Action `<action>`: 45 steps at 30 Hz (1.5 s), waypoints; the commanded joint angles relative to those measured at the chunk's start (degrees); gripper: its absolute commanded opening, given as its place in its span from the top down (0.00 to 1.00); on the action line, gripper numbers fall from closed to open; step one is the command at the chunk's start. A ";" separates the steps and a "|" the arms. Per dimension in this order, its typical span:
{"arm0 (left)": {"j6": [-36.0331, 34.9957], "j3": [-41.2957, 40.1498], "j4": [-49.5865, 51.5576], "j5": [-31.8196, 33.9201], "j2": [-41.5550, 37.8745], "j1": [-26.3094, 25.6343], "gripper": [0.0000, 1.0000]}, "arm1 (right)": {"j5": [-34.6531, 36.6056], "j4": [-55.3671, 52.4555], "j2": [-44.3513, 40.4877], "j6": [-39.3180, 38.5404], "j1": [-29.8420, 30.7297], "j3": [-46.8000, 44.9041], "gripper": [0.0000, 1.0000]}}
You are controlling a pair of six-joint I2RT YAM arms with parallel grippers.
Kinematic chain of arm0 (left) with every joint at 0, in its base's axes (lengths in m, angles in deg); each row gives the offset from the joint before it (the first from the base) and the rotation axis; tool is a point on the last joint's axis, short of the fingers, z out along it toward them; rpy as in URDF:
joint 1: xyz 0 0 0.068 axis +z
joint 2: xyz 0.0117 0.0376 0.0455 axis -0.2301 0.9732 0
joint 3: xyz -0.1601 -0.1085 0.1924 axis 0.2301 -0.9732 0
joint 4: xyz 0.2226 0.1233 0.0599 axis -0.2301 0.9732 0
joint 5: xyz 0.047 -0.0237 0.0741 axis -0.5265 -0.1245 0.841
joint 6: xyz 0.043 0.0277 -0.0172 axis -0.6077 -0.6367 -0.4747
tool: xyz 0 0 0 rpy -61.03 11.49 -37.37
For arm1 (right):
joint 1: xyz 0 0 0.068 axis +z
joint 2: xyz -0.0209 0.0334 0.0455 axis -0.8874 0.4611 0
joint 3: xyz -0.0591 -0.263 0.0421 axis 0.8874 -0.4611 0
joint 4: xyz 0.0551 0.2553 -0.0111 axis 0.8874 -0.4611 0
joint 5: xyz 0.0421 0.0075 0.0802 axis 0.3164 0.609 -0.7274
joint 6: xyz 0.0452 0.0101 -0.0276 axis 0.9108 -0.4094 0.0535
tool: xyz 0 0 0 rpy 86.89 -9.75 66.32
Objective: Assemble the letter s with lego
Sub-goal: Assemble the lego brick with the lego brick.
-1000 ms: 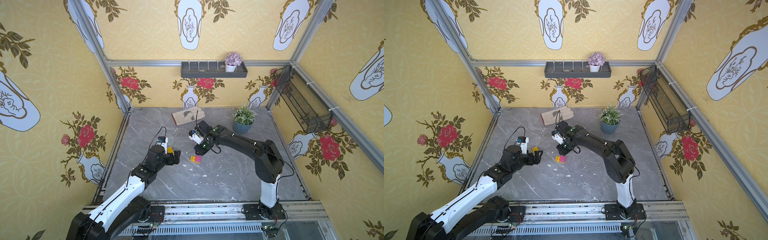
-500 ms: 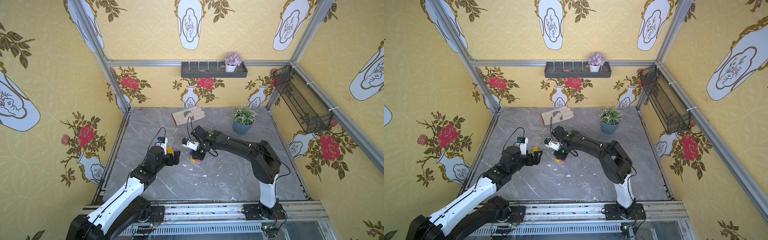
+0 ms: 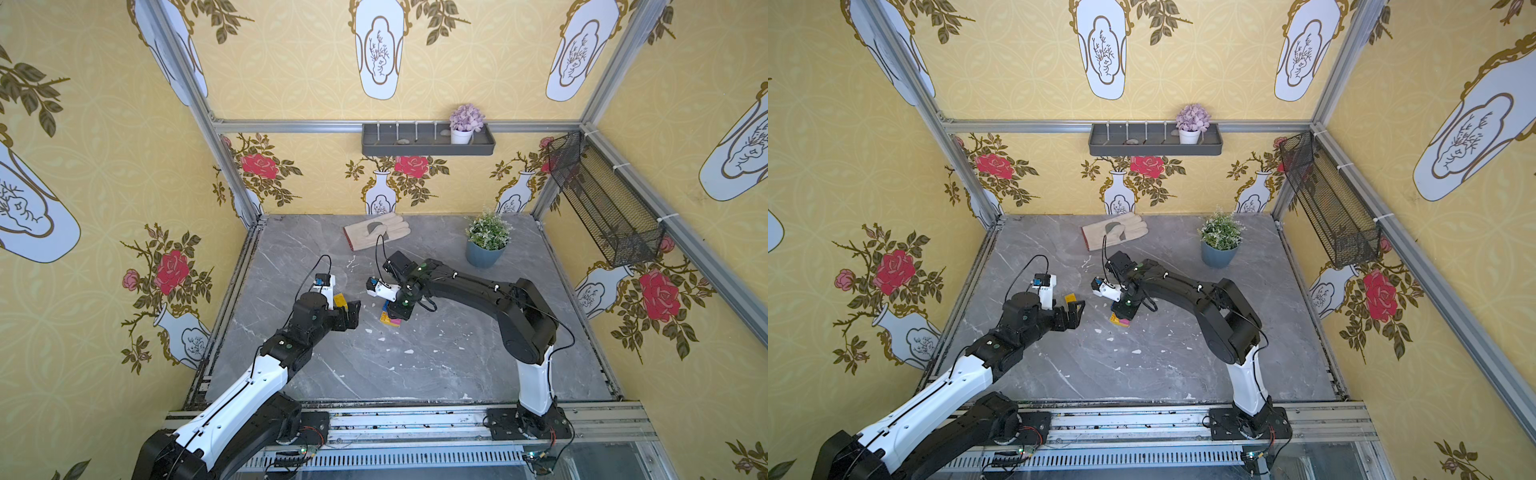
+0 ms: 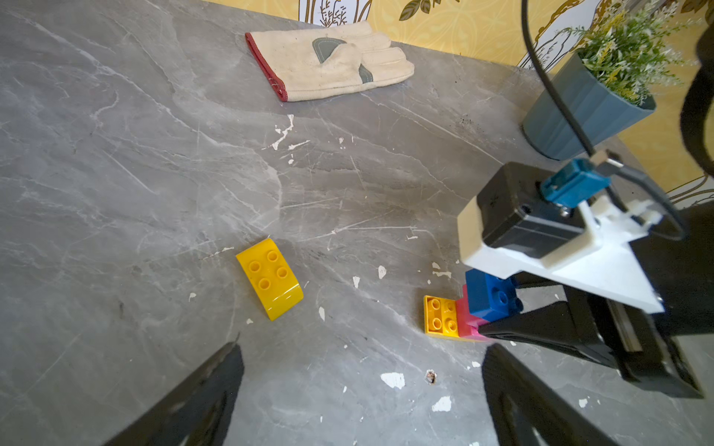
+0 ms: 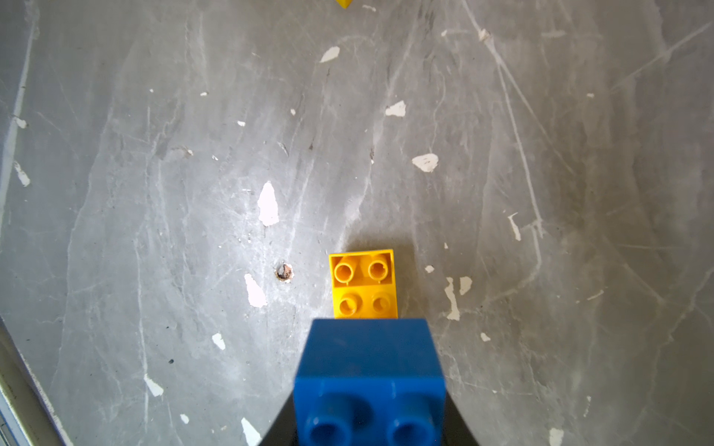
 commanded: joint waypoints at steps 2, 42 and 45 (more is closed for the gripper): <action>-0.51 -0.35 -0.76 0.23 -0.16 0.03 0.01 | -0.26 -0.64 0.40 -0.87 -0.13 -0.21 0.85; -0.58 -0.28 -0.58 0.67 0.55 -0.02 0.01 | 1.45 -1.11 3.19 3.67 -0.89 -0.47 0.88; -0.69 -0.24 -0.58 0.67 0.55 0.04 0.01 | 1.49 -0.34 2.94 4.10 -0.93 -1.08 0.88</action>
